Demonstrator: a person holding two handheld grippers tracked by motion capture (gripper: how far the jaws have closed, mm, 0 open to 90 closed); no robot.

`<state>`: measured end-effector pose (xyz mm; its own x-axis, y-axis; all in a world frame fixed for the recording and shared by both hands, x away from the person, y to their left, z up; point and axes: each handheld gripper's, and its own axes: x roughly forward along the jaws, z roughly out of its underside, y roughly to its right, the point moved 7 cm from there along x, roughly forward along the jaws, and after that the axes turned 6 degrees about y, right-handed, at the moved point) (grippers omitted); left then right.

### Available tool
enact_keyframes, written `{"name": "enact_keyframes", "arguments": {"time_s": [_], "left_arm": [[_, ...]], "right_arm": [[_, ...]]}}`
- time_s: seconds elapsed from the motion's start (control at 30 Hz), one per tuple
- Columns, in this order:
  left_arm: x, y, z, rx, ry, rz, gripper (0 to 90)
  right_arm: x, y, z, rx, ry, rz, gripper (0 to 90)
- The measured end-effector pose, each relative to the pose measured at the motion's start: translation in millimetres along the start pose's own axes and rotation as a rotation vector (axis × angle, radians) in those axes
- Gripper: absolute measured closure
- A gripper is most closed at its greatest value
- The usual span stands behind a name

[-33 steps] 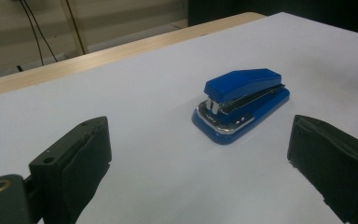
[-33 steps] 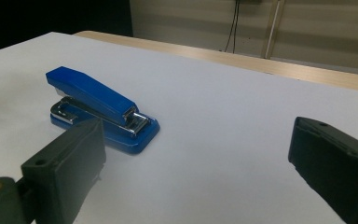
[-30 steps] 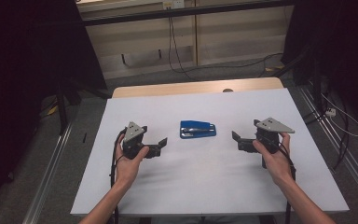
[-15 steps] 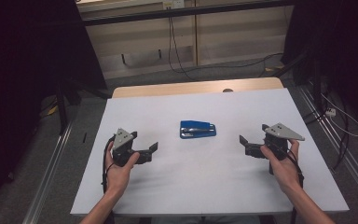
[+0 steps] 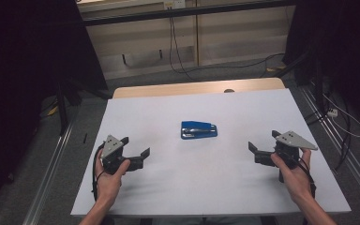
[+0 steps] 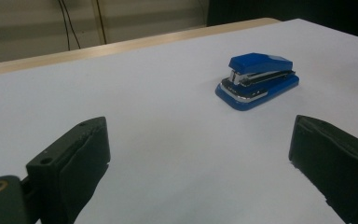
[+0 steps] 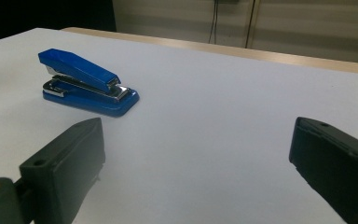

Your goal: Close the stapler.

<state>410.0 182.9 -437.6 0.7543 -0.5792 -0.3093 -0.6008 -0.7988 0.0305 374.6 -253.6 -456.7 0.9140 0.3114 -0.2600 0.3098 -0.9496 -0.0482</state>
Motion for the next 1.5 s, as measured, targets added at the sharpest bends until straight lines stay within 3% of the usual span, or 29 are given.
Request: {"name": "enact_keyframes", "arguments": {"time_s": [0.2,0.3,0.5,0.57,0.7,1.0,1.07,1.13,1.23,1.33,1.5], "left_arm": [[-14.3,-3.0,2.0,-0.02,0.017,-0.026,5.4],[-21.7,-4.5,8.5,0.005,-0.004,-0.043,5.4],[-30.9,-3.2,17.0,-0.024,-0.005,-0.047,5.4],[-34.6,-3.2,18.8,0.008,-0.016,-0.056,5.4],[-42.5,-1.4,22.1,0.016,-0.008,-0.061,5.4],[-49.6,-0.7,32.0,0.025,-0.023,-0.087,5.5],[-52.3,-3.0,29.7,-0.02,0.015,-0.095,5.5],[-54.2,-6.0,29.6,-0.026,0.02,-0.118,5.4],[-51.8,-4.1,30.4,-0.029,0.012,-0.102,5.5],[-49.5,-0.8,29.9,-0.016,0.002,-0.081,5.5],[-47.8,-1.3,30.3,-0.02,-0.004,-0.083,5.5]], "right_arm": [[-10.6,1.8,1.0,0.005,0.003,0.002,3.3],[-18.6,4.2,0.0,0.004,0.01,0.011,3.1],[-30.8,14.4,3.6,0.02,0.008,0.047,2.6],[-34.6,18.6,8.3,0.021,0.003,0.063,2.5],[-45.1,24.9,13.9,0.035,-0.003,0.081,3.3],[-54.2,20.9,16.1,0.034,0.016,0.085,2.3],[-55.5,18.7,20.8,0.036,0.011,0.086,2.1],[-56.0,16.5,25.4,0.036,-0.002,0.09,1.9],[-55.0,15.3,23.0,0.014,0.018,0.087,2.2],[-53.7,14.2,19.7,0.026,0.039,0.079,2.2],[-51.5,15.1,19.3,0.025,0.038,0.079,2.1]]}}
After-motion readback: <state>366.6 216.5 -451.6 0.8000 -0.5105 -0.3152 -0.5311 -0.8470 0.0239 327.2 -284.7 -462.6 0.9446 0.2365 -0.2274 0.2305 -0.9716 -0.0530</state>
